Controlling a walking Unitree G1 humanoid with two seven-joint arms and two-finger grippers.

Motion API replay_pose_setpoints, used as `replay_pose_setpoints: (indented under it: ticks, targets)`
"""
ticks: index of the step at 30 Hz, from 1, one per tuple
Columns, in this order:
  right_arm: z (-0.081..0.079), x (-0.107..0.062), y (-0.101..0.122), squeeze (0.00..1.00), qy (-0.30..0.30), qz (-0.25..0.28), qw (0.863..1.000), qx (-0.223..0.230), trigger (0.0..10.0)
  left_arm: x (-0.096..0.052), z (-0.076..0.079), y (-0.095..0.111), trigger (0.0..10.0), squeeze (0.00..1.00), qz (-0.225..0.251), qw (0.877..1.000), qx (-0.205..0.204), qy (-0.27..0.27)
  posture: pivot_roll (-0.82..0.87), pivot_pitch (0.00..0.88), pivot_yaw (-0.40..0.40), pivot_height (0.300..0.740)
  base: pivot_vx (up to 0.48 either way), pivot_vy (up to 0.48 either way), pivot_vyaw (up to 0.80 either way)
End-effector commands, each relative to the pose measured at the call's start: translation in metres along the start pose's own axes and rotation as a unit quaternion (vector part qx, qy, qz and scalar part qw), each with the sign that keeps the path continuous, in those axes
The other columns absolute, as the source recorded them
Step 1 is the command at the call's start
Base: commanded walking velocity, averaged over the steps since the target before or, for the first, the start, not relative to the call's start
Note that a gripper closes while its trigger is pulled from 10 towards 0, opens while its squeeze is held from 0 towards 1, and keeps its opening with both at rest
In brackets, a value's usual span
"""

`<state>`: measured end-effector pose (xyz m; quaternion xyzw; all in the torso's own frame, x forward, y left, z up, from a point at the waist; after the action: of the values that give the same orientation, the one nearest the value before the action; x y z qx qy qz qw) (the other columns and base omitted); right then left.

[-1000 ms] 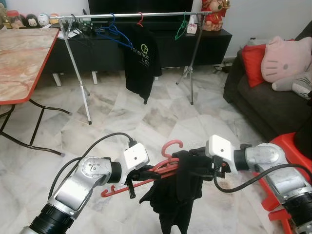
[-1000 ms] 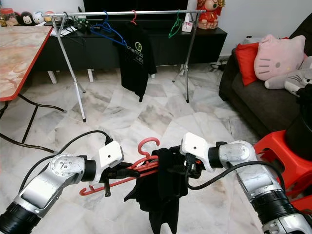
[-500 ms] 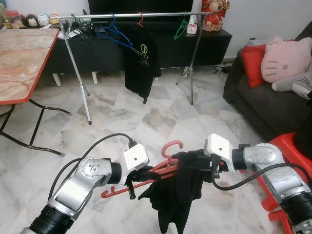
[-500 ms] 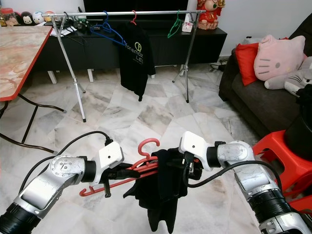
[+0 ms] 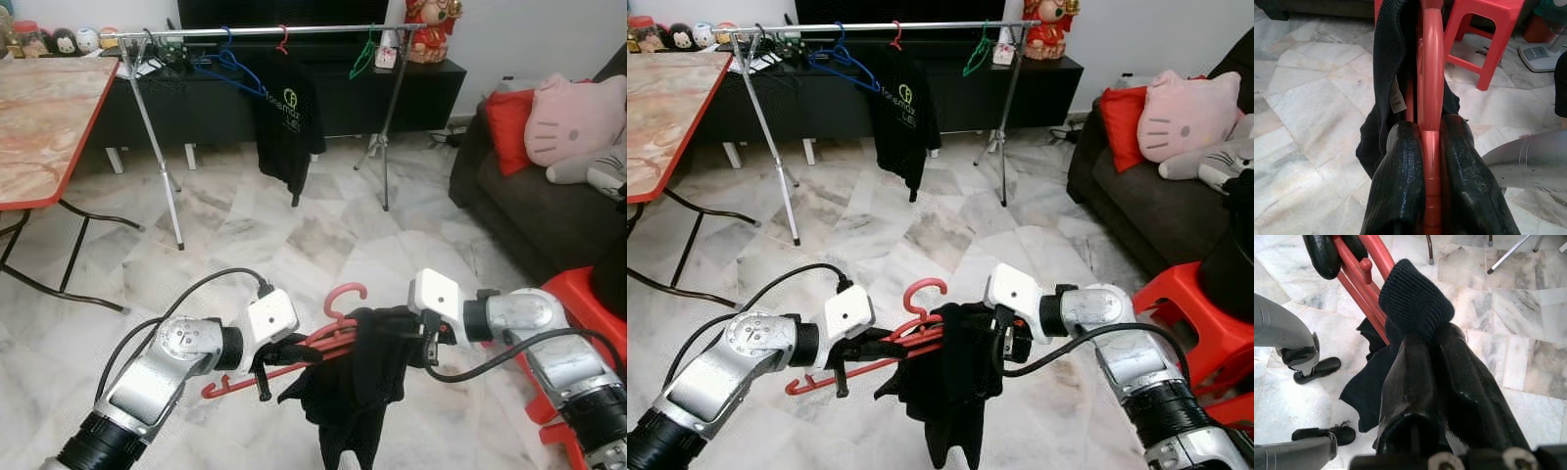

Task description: Hang hanger

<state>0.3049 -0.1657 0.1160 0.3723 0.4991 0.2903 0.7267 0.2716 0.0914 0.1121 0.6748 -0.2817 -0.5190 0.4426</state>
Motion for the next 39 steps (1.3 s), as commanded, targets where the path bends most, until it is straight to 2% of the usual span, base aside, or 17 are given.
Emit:
replay_pose_setpoints:
  ticks: [1,10,25,31,39]
  targets:
    - [0.012,-0.008,0.01,0.0,-0.027,0.016,0.999,-0.009,0.0,-0.003,0.0,0.012,0.0,0.0,0.018,0.999,0.028,0.001,-0.08,0.0,-0.117,0.74,0.0,0.0,0.0]
    - [0.017,-0.014,0.015,0.0,-0.035,0.017,0.999,-0.019,0.0,-0.003,-0.002,0.0,0.0,0.0,-0.013,0.999,0.035,0.008,-0.08,0.0,-0.117,0.74,0.0,0.0,0.0]
    - [0.016,-0.016,0.022,0.0,-0.024,0.022,0.999,-0.025,0.0,-0.005,-0.001,-0.001,0.0,0.0,-0.015,0.999,0.036,0.006,-0.08,0.0,-0.119,0.74,0.0,0.0,0.0]
    - [0.018,-0.023,0.037,0.0,-0.025,0.05,0.998,-0.033,0.0,-0.005,-0.008,-0.005,0.0,0.0,-0.019,0.999,0.031,0.031,-0.08,0.0,-0.119,0.74,0.0,0.0,0.0]
    - [0.017,-0.029,0.041,0.0,-0.021,0.049,0.998,-0.042,0.0,-0.007,-0.018,-0.011,0.0,0.0,-0.023,0.998,0.01,0.065,-0.08,0.0,-0.117,0.74,0.0,0.0,0.0]
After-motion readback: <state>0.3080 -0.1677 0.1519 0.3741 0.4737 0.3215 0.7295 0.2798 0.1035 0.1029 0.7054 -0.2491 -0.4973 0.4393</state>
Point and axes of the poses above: a point about 5 cm out from each wrist's last joint towards the gripper, its own x axis pointing out of the wrist towards the gripper, its own y axis along the axis of the wrist's last joint, z = x × y, the point moved 2 cm from there along x, pointing out of the wrist towards the gripper, and after that the axes turned 3 degrees about -x, right-handed, at the moved point
